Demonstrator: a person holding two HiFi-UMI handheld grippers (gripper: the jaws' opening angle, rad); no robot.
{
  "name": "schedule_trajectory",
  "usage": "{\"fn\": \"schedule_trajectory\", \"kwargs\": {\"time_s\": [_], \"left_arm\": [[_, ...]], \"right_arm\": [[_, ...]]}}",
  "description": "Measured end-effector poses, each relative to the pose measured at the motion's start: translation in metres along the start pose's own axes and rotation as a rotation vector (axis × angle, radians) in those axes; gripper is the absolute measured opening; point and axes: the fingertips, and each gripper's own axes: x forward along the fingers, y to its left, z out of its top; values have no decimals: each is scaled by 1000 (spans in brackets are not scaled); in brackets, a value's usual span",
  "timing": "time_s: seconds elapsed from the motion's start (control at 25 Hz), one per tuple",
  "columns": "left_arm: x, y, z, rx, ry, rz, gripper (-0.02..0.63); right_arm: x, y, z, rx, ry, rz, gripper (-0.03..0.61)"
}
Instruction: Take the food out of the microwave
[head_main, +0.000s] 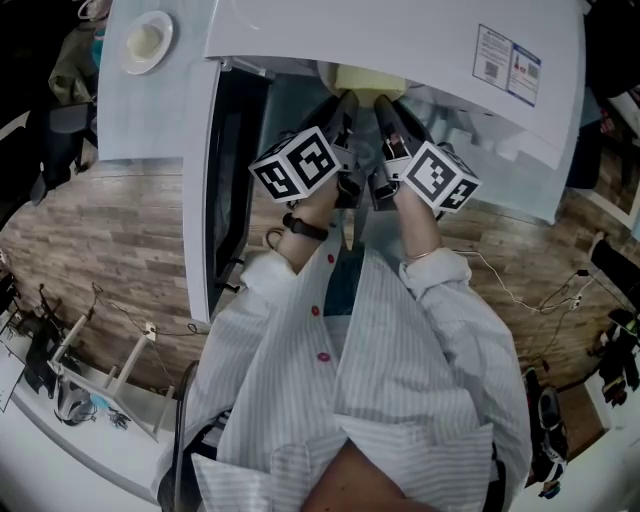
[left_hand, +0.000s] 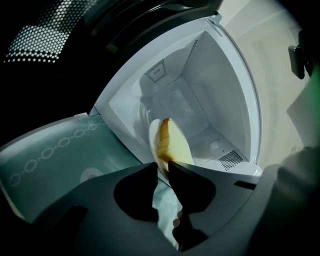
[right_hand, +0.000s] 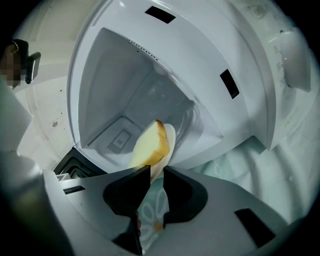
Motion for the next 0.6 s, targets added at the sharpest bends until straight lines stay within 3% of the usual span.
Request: {"fn": "schedule_trajectory", "kwargs": {"time_s": [0.6], "left_arm": [[-29, -4, -28, 34, -30, 26, 74]], "right_arm": [[-29, -1, -22, -7, 43, 33, 98]]}}
